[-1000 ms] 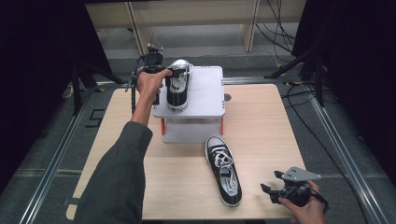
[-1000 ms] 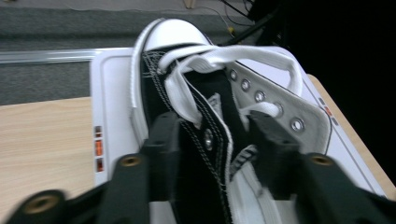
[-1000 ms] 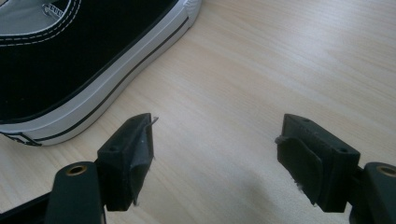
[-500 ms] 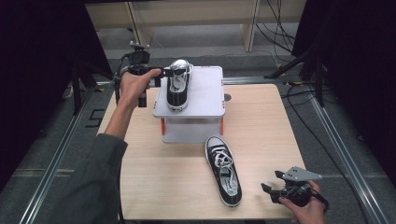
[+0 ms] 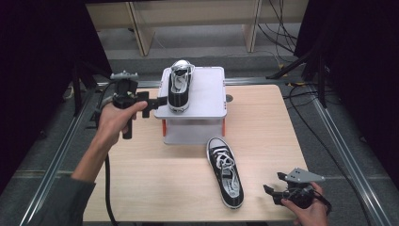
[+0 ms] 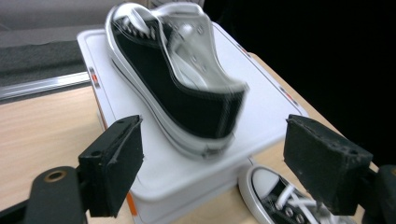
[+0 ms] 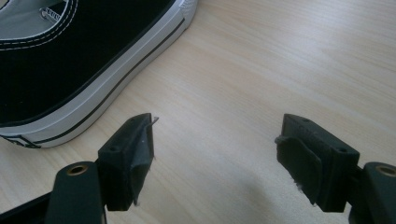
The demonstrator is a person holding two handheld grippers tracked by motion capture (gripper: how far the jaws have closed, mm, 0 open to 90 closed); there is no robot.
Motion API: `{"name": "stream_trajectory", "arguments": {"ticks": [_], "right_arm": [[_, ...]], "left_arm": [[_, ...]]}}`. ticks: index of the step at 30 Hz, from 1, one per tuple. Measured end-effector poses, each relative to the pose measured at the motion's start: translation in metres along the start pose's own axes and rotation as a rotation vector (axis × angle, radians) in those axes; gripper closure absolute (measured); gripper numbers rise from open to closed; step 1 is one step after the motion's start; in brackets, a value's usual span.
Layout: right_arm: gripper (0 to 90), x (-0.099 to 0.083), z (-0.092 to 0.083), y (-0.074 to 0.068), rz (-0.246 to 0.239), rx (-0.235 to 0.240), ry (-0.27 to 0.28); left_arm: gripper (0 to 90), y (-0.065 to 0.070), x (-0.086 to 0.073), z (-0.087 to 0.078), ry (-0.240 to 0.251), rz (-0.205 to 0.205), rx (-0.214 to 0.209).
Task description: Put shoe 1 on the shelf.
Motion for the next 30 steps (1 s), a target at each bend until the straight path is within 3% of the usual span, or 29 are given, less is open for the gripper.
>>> {"name": "stream_trajectory", "arguments": {"ticks": [4, 5, 6, 7, 9, 12, 13, 14, 16, 18, 20, 21, 22, 23, 26, 27, 30], "right_arm": [[27.7, 0.000, 0.000, 0.000, 0.002, 0.007, -0.002], [27.7, 0.000, 0.000, 0.001, -0.008, -0.005, 0.004], [27.7, 0.000, 0.000, -0.001, 0.014, 0.002, 0.000], [27.7, 0.000, 0.000, 0.000, 0.001, 0.004, -0.004], [27.7, 0.001, 0.000, 0.002, -0.034, -0.013, 0.000], [27.8, 0.001, 0.000, 0.002, -0.026, -0.003, -0.002], [27.8, 0.000, 0.001, 0.000, 0.009, 0.005, -0.003], [27.8, 0.000, 0.001, 0.000, 0.005, 0.002, -0.002], [27.8, 0.000, 0.001, 0.000, 0.016, 0.004, 0.004], [27.8, 0.000, 0.001, 0.003, -0.030, -0.009, 0.001], [27.8, 0.000, 0.001, 0.003, -0.032, -0.010, 0.001], [27.8, 0.000, 0.001, 0.000, 0.011, 0.003, -0.005], [27.8, 0.000, 0.002, 0.002, -0.012, 0.005, -0.002], [27.8, 0.000, 0.002, 0.004, -0.037, -0.019, 0.005], [27.9, 0.000, 0.002, 0.002, -0.005, 0.006, -0.005], [27.9, 0.000, 0.002, 0.002, -0.006, 0.005, -0.006], [28.2, 0.000, 0.002, 0.004, -0.027, -0.003, 0.004]], "left_arm": [[19.2, 0.004, -0.037, -0.017, 0.029, -0.006, -0.057], [19.2, 0.004, -0.055, -0.023, 0.043, -0.021, -0.072], [19.3, 0.003, -0.064, -0.025, 0.042, -0.020, -0.080], [19.3, 0.003, -0.064, -0.025, 0.042, -0.020, -0.080], [19.2, 0.001, -0.089, -0.030, 0.051, -0.022, -0.096], [18.5, -0.001, -0.114, -0.032, 0.039, 0.030, -0.062], [18.3, -0.001, -0.123, -0.031, 0.038, 0.054, -0.040], [18.2, -0.002, -0.132, -0.030, 0.038, 0.064, -0.035], [18.2, -0.002, -0.140, -0.029, 0.031, 0.066, -0.028], [18.1, -0.002, -0.166, -0.024, 0.007, 0.079, -0.033], [18.1, -0.002, -0.174, -0.023, -0.004, 0.088, -0.019], [18.1, -0.003, -0.181, -0.020, -0.006, 0.086, -0.035], [18.0, -0.003, -0.194, -0.018, -0.013, 0.081, -0.033], [18.0, -0.004, -0.199, -0.017, -0.018, 0.089, -0.026], [17.4, -0.006, -0.213, -0.015, -0.016, 0.110, -0.002], [17.3, -0.006, -0.213, -0.015, -0.016, 0.110, -0.002], [17.1, -0.008, -0.233, -0.012, -0.026, 0.099, 0.002]]}}
Point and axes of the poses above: each handheld gripper's, and its own axes: z roughly forward along the jaws, x roughly out of its top, y roughly to its right, the point moved 1 cm from there along z, roughly forward along the jaws, and after that the axes turned 15 degrees about x, right-handed, at the moved point
